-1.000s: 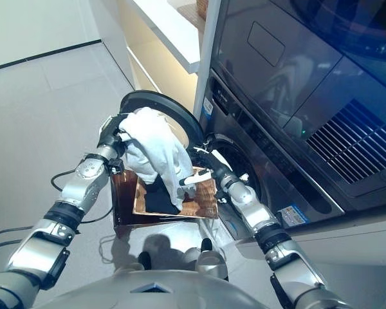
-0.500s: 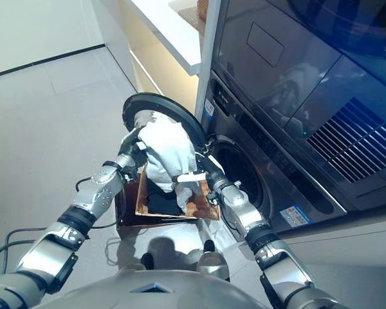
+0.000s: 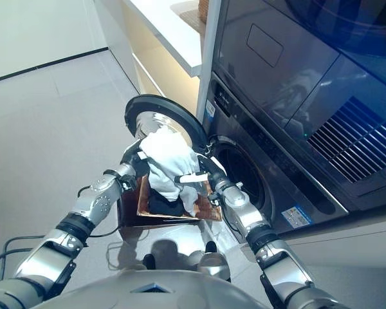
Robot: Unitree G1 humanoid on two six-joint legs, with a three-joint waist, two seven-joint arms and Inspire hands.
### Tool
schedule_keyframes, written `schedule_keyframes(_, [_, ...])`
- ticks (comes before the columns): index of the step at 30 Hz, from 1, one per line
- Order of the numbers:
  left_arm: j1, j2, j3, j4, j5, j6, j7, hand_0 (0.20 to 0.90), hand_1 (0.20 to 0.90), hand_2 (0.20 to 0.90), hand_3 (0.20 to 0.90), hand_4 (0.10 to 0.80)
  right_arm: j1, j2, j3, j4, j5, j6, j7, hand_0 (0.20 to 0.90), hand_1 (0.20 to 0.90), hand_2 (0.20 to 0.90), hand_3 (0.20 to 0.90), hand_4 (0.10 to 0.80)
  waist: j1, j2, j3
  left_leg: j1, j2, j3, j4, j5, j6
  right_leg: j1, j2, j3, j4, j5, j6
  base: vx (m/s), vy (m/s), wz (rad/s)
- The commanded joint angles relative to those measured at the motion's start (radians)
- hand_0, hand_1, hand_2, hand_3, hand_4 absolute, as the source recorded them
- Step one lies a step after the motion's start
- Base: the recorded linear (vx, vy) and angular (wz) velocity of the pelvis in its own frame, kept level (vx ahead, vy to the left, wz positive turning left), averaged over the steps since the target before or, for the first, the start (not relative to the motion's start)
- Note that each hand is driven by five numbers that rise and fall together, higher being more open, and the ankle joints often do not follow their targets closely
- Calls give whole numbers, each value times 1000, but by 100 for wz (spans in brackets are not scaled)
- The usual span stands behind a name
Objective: Pick up the clothes and place them into the washing machine
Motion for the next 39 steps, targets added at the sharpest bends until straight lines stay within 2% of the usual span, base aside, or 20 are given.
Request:
schedule_keyframes(1, [-124, -8, -29, -130, -105, -84, -104, 200, 200, 200, 200, 300, -161, 19, -42, 58, 14, -92, 4, 900, 900, 900, 900, 800, 44, 3, -81, -1, 3, -22, -6, -58, -18, 4, -74, -11, 74, -47, 46, 0, 0, 0])
schedule_keyframes(20, [-183, -74, -81, -90, -135, -93, -121, 200, 200, 200, 200, 300, -248, 121, 86, 205, 154, -78, 119, 900, 900, 900, 900, 800, 63, 2, -83, -11, 3, -33, -6, -54, -21, 5, -72, -24, 72, -46, 43, -1, 0, 0])
schedule_keyframes(33, [-229, -80, -87, -49, -125, -99, -134, 200, 200, 200, 200, 300, -263, 151, 149, 246, 149, -69, 173, 900, 900, 900, 900, 800, 66, 3, -86, -11, 1, -36, -6, -54, -22, 8, -74, -30, 69, -44, 43, 0, 0, 0])
schedule_keyframes(39, [-241, -105, -80, -31, -135, -104, -134, 200, 200, 200, 200, 300, -274, 177, 182, 254, 163, -69, 209, 900, 900, 900, 900, 800, 69, 4, -85, -15, 2, -38, -6, -52, -22, 5, -74, -30, 66, -43, 43, 0, 0, 0])
